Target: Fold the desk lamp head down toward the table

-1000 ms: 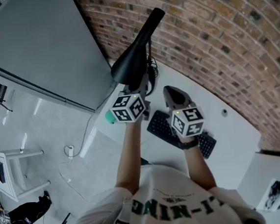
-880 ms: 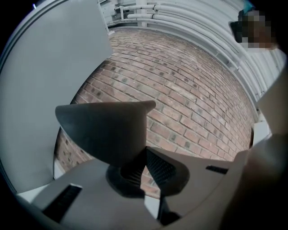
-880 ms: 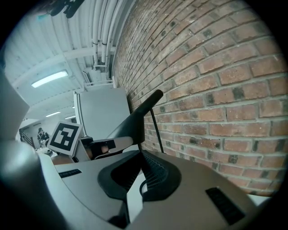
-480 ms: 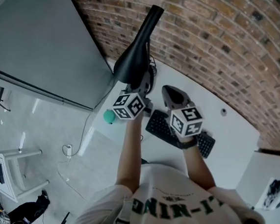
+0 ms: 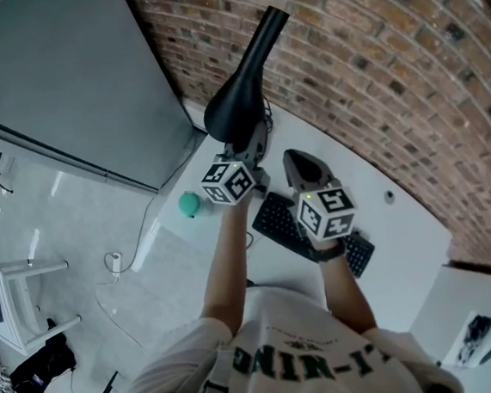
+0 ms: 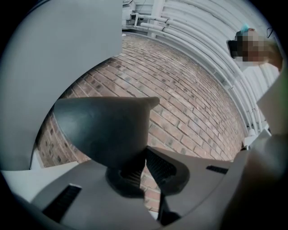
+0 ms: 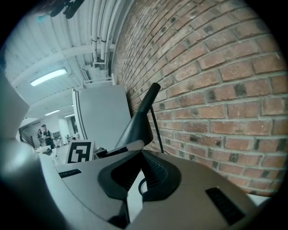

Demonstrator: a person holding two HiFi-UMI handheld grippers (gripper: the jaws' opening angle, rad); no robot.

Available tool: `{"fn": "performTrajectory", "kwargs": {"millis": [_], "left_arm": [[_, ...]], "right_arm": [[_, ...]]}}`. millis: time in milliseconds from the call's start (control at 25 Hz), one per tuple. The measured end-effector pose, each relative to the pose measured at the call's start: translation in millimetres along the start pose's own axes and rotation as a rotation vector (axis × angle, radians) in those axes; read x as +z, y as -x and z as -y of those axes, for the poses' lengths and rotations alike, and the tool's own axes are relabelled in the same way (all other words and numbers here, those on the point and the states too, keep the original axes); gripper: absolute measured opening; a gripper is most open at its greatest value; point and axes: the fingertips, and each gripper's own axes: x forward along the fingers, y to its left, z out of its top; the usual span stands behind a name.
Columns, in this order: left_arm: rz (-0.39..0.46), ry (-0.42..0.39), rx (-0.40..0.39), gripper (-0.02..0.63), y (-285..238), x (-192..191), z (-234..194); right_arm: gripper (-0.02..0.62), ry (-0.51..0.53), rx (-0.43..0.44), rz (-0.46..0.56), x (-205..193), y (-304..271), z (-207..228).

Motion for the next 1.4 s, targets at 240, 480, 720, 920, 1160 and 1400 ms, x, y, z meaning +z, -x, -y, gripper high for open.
{"fn": "performTrajectory", "kwargs": {"millis": [240, 480, 720, 920, 1160, 1400], "left_arm": [[0.028, 0.021, -0.030, 0.008, -6.9, -5.5, -3.6], [0.050, 0.063, -0.047, 0.011, -14.6, -9.9, -7.3], [0.039, 0.064, -0.052, 0.014, -16.8, -14.0, -8.7], [-0.074, -0.046, 0.004, 0.014, -15.2, -26.6, -11.8], [-0.149, -0.069, 0.082, 0.014, 7.0, -43.4, -12.7], [-0.231, -0.112, 0.148, 0.014, 42.2, -47.9, -3.5]], "right_arm": [[0.005, 0.000, -0.009, 0.000, -0.6, 1.2, 2.3], [0.006, -0.002, -0.015, 0.005, 2.4, 3.5, 3.8], [0.005, -0.001, -0.012, 0.015, 4.7, 8.6, 1.9], [0.005, 0.004, -0.007, 0.031, 8.3, 15.2, -0.4], [0.005, -0.009, 0.000, 0.057, 12.2, 28.1, -4.1], [0.006, -0.013, 0.015, 0.095, 17.9, 40.0, -9.7]]}}
